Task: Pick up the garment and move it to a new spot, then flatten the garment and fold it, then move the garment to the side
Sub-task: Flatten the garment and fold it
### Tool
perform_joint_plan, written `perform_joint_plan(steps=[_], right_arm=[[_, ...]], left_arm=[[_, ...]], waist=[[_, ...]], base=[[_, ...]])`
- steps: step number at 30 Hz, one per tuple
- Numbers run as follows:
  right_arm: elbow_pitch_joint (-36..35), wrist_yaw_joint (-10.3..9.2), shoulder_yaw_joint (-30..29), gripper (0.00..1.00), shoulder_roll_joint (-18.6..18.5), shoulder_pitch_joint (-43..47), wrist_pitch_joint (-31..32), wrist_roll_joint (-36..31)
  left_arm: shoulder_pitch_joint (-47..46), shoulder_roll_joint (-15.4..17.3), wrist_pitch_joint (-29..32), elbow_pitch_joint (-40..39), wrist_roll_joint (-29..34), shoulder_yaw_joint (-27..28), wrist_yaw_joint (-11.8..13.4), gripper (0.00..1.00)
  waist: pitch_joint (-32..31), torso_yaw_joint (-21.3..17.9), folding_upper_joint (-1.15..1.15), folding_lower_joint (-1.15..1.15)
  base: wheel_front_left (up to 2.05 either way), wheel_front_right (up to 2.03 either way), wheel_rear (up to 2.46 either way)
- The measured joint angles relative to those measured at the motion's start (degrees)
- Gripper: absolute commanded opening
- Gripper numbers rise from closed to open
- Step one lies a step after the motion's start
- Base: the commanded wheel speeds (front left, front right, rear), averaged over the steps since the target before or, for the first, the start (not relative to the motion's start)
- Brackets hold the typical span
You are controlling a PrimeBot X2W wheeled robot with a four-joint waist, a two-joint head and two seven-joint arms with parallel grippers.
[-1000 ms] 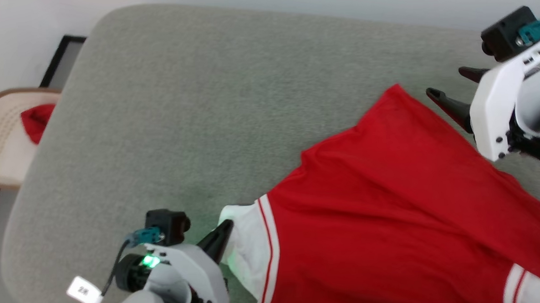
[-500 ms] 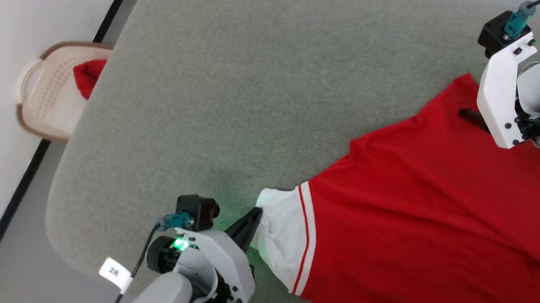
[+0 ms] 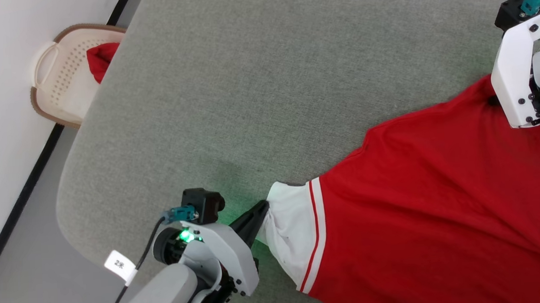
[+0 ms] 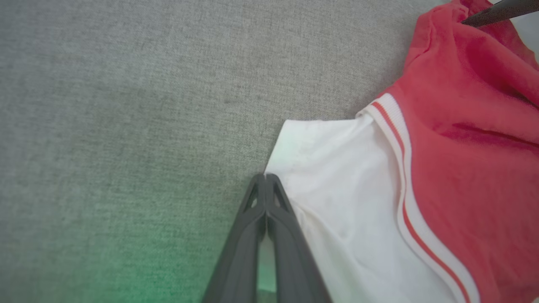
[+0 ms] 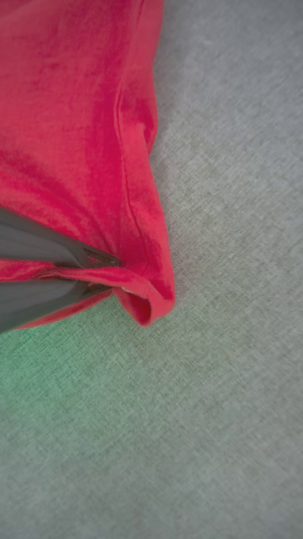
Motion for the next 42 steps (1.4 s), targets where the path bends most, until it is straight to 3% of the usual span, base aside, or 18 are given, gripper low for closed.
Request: perform_joint_plan(steps=[9, 21, 27, 35, 42], right_arm=[[1.3, 0.00, 1.6, 0.00, 1.3, -0.9, -2.5, 1.3], [-2.7, 0.00, 1.1, 0.00, 0.7, -5.0, -11.0, 4.5], [-3.9, 0.00, -0.6, 0.00, 0.7, -7.3, -16.4, 5.1], [-0.8, 0.00, -4.0, 0.00, 2.4, -11.7, -26.0, 0.4], [4.9, 0.00, -8.0, 0.00, 6.3, -16.0, -34.8, -5.3]], left_arm=[[-1.1, 2.2, 1.9, 0.4, -0.7, 0.6, -0.5, 0.00], [-12.5, 15.4, 13.8, -11.1, 1.8, 4.3, 2.0, 0.00], [-22.0, 19.3, 19.4, -11.0, 1.4, 7.0, 0.6, 0.00], [-35.9, 19.4, 23.3, -2.1, 4.4, 6.7, -3.4, 0.00], [-48.3, 17.7, 20.9, 6.8, 8.5, 6.6, -5.7, 0.00]], waist=[[-1.3, -1.7, 0.00, 0.00], [-6.0, -6.0, 0.00, 0.00], [-9.1, -8.2, 0.00, 0.00], [-12.4, -11.7, 0.00, 0.00], [-14.4, -14.8, 0.00, 0.00]], base=[[0.00, 0.00, 0.00], [0.00, 0.00, 0.00], [0.00, 0.00, 0.00], [0.00, 0.00, 0.00], [0.00, 0.00, 0.00]])
